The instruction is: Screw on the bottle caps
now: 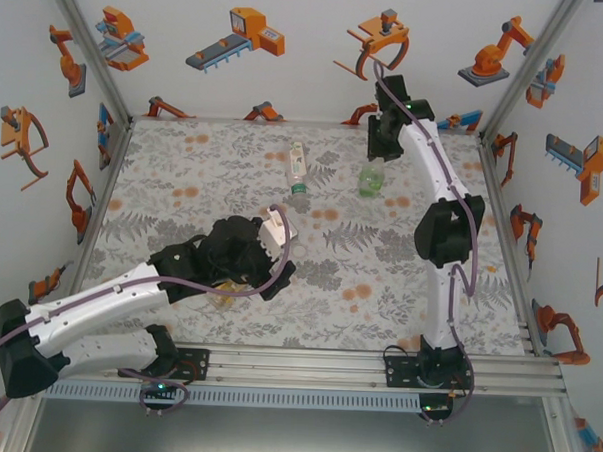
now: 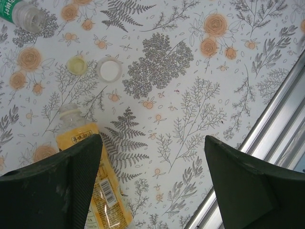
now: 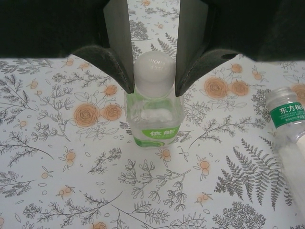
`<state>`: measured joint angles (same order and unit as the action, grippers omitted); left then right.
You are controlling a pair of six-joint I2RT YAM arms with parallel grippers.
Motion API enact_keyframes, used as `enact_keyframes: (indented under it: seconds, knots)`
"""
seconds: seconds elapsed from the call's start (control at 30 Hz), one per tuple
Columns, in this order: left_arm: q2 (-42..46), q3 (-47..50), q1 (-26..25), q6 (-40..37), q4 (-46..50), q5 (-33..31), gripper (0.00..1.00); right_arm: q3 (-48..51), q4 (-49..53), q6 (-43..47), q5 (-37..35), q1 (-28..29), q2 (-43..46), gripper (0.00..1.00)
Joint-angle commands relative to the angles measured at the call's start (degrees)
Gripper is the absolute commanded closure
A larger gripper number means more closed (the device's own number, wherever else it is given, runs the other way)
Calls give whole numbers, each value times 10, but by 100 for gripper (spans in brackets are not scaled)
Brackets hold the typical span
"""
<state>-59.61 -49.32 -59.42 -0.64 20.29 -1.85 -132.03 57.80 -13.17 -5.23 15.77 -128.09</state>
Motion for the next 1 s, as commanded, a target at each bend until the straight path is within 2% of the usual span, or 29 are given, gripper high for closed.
enact_keyframes:
  seconds: [0.0,0.07,0.13,0.33,0.5,0.67,0.8,0.97]
  knots:
    - [-8,3,4,14,-12,6,20,-14,21,5,6,-2,-9,95]
    - [-11,2,4,15,-14,6,20,-12,22,5,9,-2,-10,80]
    - [-12,1,4,14,-17,6,20,-12,22,5,7,-2,-7,70]
    - [-4,2,4,11,-17,-2,19,-25,24,8,0,-2,7,55]
    - [14,0,6,18,-10,-19,19,-50,42,14,-3,-2,21,48]
    - [28,-19,8,47,13,-71,20,-68,68,12,1,-1,46,47]
    - [38,-39,21,89,32,-141,20,-30,70,4,10,11,90,47]
    - [65,-55,57,150,51,-153,19,56,42,-19,11,53,153,47]
